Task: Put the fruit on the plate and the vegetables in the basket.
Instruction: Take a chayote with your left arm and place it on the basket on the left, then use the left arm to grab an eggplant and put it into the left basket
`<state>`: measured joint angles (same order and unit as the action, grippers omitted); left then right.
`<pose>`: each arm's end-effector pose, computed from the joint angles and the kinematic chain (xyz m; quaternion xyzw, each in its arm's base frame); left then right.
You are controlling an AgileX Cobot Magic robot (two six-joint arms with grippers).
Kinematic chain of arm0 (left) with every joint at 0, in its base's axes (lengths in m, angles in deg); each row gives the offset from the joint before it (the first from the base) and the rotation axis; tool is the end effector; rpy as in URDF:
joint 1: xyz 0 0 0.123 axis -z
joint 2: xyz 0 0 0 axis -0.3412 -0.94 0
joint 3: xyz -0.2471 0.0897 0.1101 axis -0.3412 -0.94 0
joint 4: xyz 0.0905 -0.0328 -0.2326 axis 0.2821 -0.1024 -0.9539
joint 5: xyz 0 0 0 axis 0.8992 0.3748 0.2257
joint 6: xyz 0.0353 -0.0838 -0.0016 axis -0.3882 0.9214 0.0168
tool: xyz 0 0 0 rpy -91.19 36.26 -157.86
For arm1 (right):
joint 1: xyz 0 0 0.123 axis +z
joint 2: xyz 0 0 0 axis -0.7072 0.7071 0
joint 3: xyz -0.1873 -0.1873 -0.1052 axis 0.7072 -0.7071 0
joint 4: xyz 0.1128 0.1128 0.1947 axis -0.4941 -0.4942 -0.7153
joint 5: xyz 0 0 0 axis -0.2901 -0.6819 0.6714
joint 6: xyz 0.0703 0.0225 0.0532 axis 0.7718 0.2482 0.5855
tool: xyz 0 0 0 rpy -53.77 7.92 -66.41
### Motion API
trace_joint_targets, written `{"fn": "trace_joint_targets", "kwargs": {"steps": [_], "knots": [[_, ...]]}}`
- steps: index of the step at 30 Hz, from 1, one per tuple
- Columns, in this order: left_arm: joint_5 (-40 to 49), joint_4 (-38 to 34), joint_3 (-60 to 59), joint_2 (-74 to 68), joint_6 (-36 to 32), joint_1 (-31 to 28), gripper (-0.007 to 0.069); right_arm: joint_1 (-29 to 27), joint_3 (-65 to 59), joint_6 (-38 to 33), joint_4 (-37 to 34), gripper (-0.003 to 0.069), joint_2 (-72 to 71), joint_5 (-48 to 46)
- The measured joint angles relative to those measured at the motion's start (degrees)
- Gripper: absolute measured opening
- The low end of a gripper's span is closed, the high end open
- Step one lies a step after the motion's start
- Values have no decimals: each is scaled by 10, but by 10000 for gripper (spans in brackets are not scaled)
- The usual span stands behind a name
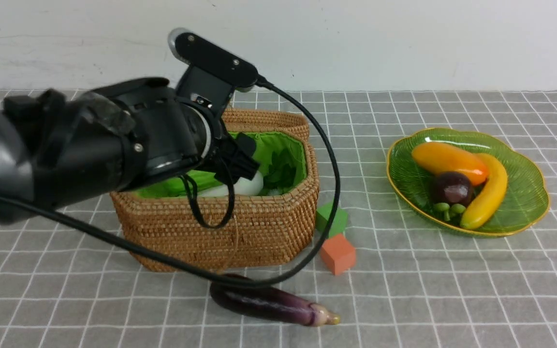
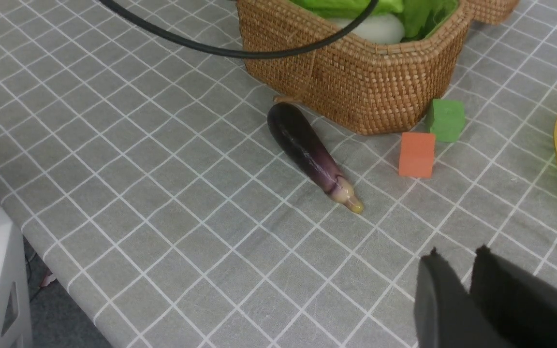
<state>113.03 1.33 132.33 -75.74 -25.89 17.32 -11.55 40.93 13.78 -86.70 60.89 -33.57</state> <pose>0.3038 -0.1799 0.3041 0.2164 0.8630 0.0814 0.4491 0.0518 0.0543 0.3872 -0.3158 0.8031 0.2069 0.4610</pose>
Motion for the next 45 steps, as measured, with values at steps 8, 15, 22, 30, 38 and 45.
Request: {"fn": "trace_joint_targets", "kwargs": {"steps": [8,15,22,30,38,45], "knots": [[216,-257,-12,73,-230,54,480,0,0,0,0,119,0,0],[76,-407,-93,54,-715,88,399,0,0,0,0,124,0,0],[-66,-404,-98,-21,-814,88,405,0,0,0,-2,130,0,0],[-90,-374,-98,-107,-816,88,411,0,0,0,-3,136,0,17],[-128,-345,-91,-134,-816,87,414,0,0,0,-13,140,0,17],[-108,-362,-93,-145,-813,87,352,0,0,0,-14,141,0,25]]}}
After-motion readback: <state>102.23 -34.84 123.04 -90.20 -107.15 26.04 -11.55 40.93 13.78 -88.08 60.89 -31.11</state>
